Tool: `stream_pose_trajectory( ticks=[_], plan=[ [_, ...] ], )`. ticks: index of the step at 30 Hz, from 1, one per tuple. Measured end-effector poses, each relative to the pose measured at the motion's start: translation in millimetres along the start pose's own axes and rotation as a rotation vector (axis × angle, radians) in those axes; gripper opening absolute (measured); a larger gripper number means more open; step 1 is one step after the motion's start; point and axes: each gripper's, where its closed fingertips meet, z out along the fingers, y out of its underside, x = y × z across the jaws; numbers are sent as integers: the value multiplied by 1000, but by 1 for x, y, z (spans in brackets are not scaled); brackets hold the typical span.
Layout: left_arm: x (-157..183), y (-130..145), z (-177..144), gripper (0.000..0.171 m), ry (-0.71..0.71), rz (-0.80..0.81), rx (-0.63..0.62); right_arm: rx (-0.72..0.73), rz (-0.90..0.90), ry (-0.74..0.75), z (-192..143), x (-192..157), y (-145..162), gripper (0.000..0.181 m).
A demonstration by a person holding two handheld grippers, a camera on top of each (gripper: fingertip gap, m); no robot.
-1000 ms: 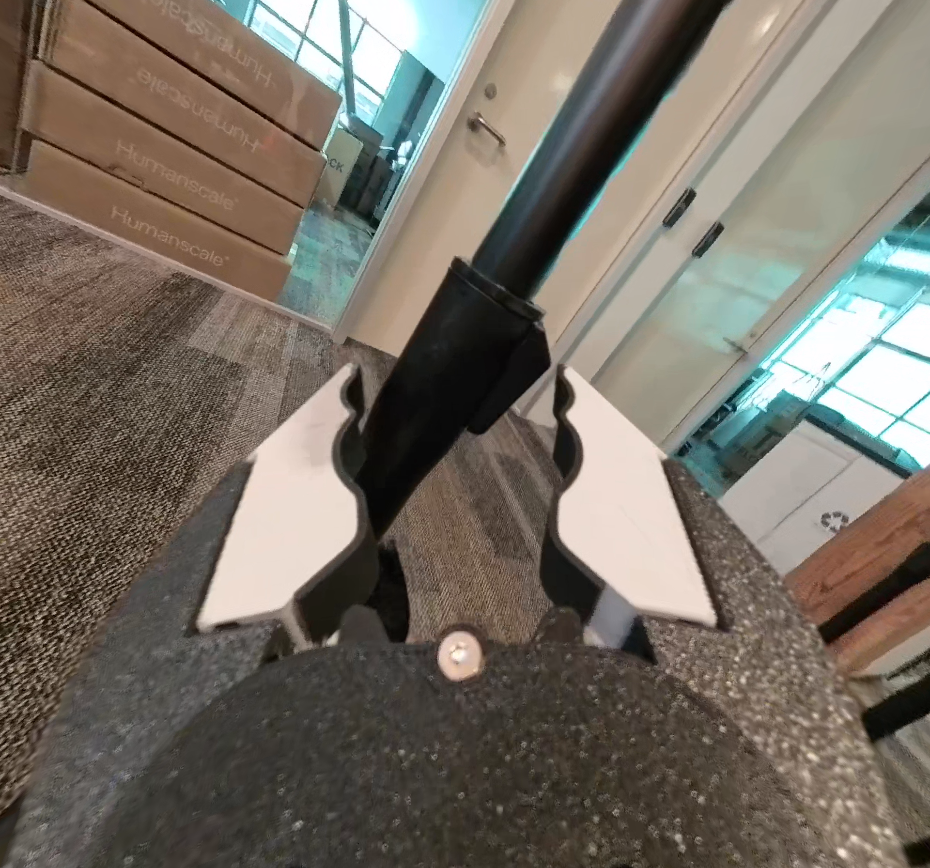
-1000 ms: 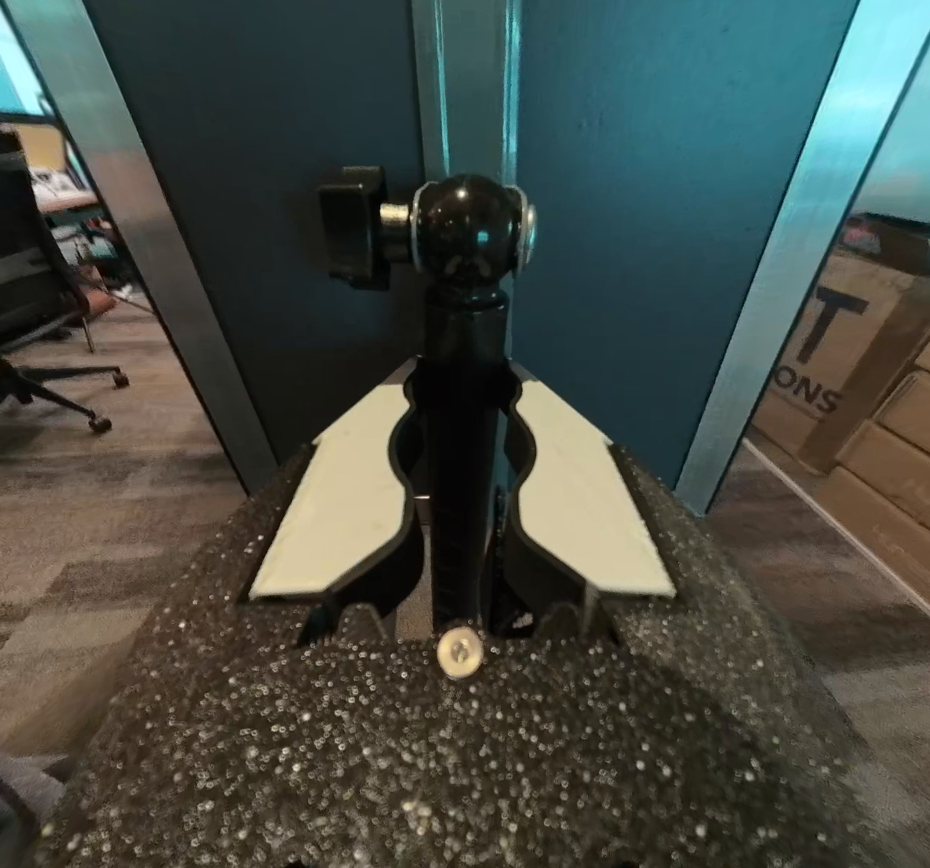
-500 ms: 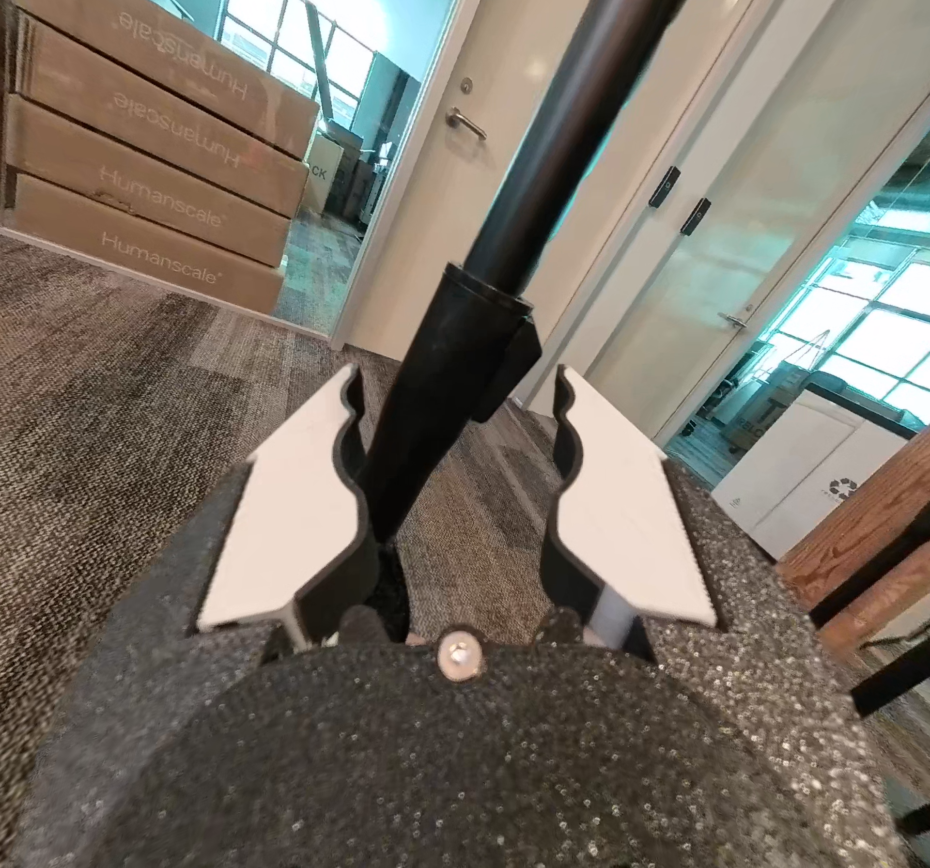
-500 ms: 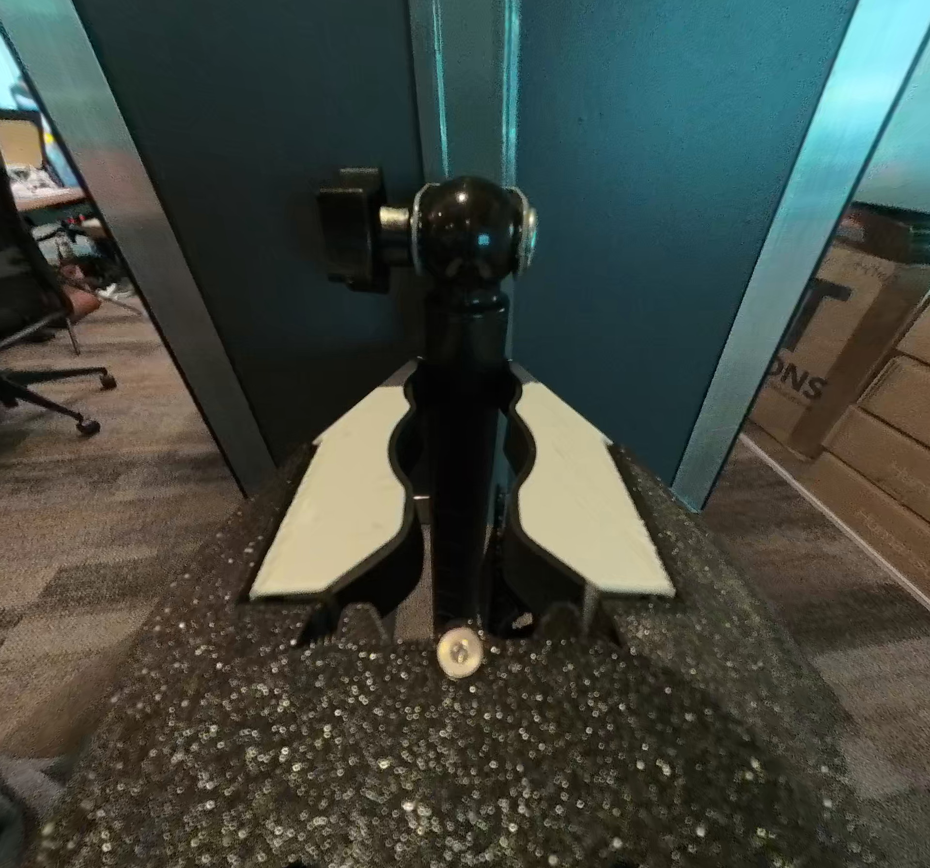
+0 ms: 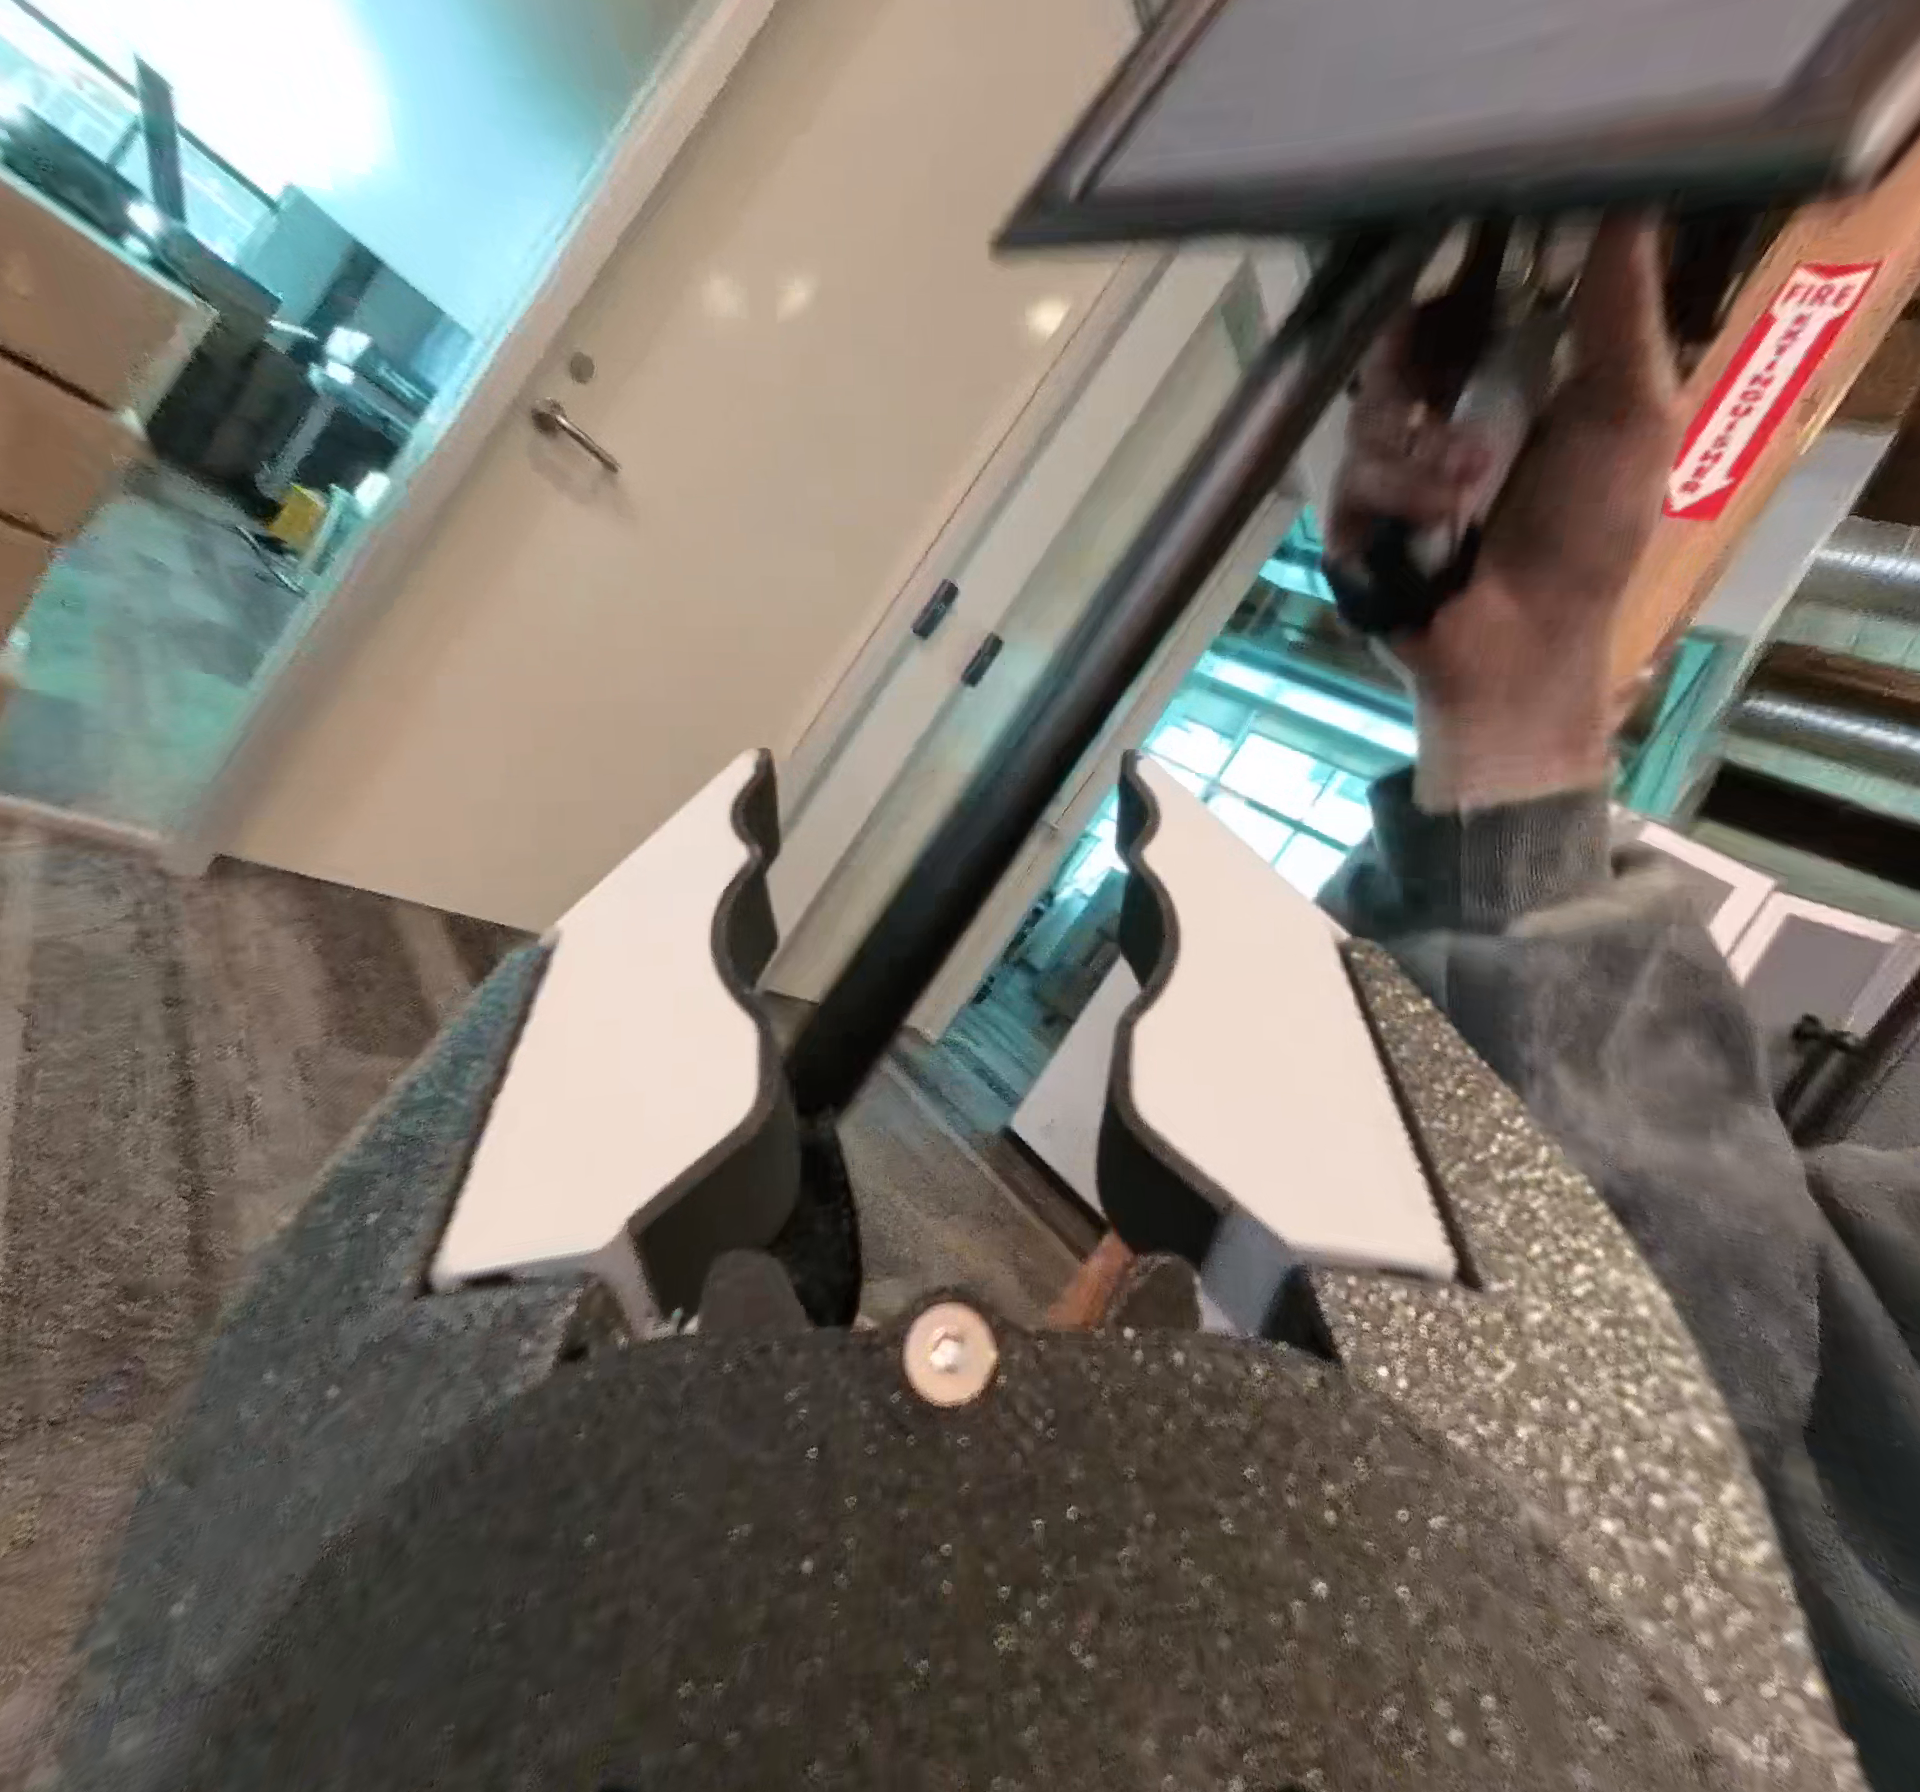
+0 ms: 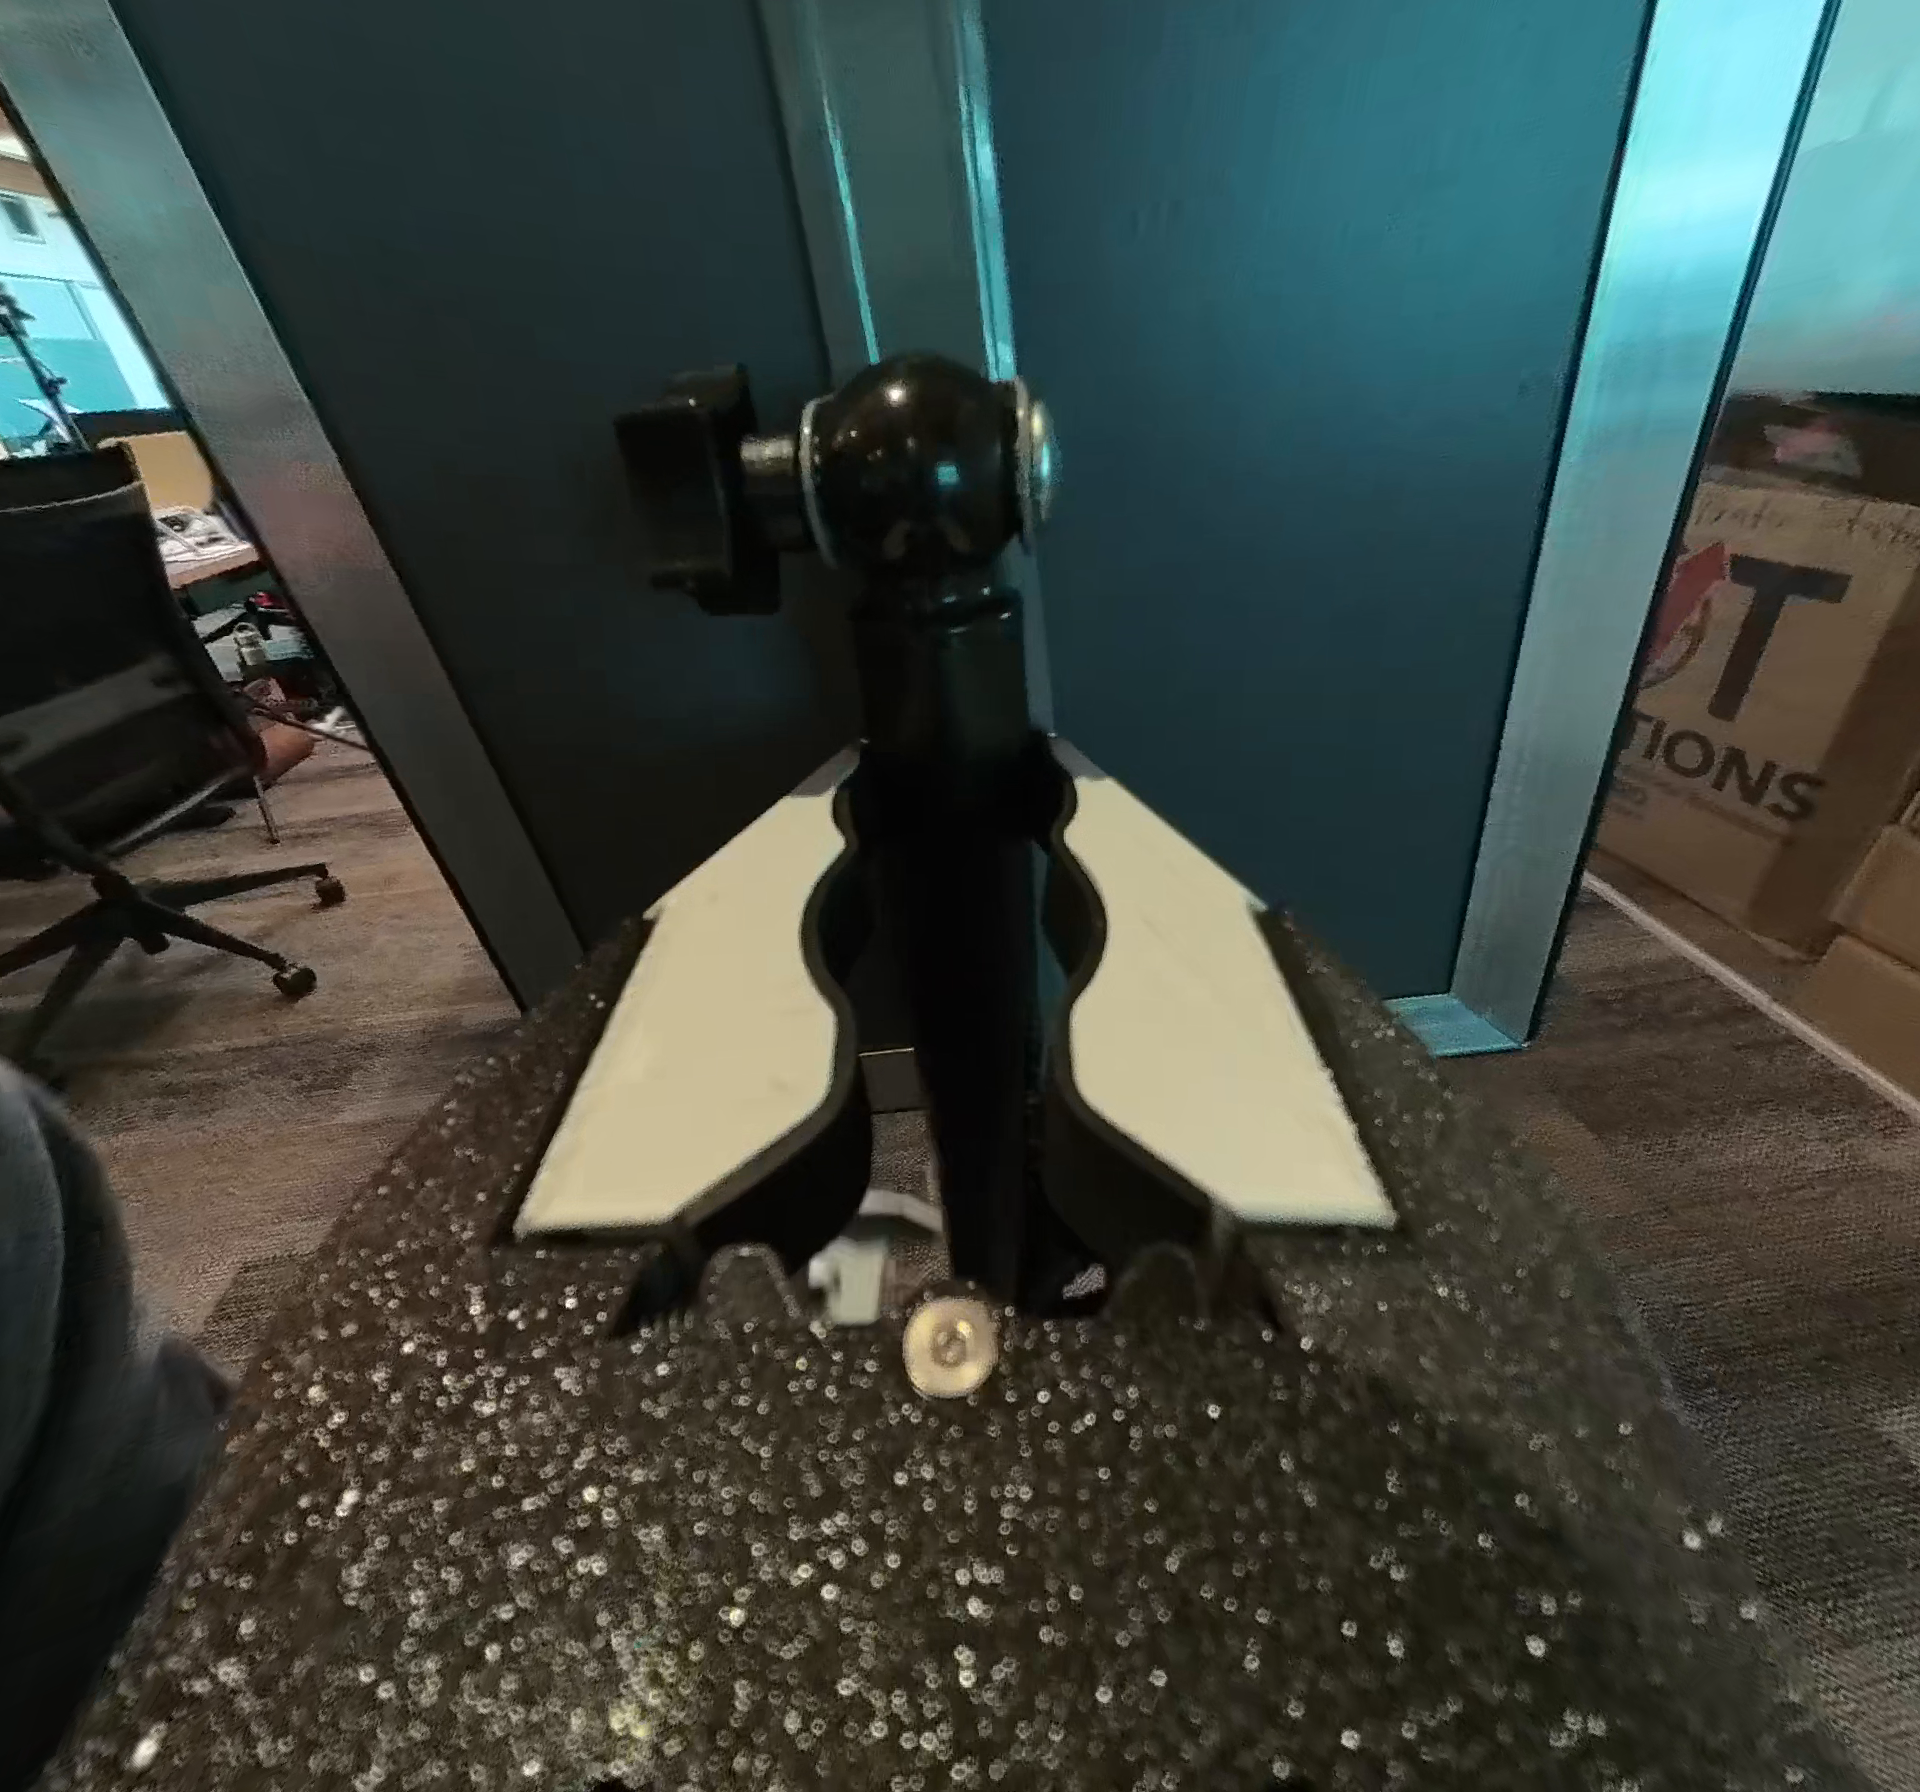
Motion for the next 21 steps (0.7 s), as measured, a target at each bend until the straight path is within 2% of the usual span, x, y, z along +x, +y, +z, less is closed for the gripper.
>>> stream_pose_trajectory(
  ticks=[2, 5, 9, 11, 12, 16, 19, 21],
  plan=[
    [-4, -54, -4, 61, -78, 101, -19, -2, -30, -1, -4, -5, 0, 28],
    [14, -118, -6, 62, -101, 158, -183, 19, -17, -12, -8, -13, -1, 28],
    [95, -177, -15, 61, -27, 140, -502, 13, 70, 94, -8, -10, -1, 29],
    [136, -205, -25, 62, -74, 136, -645, -12, 120, 202, -9, -1, 2, 29],
    [154, -223, -29, 62, -115, 128, -678, -25, 142, 261, -12, 5, 2, 30],
    [224, -304, -34, 68, -145, 59, -704, 16, 243, 418, -41, 15, -37, 53],
    [226, -362, -28, 66, -133, 49, -632, -23, 269, 481, -66, -7, -80, 69],
    [215, -393, -12, 66, -55, 19, -576, -47, 261, 498, -70, -37, -112, 73]
  ],
)
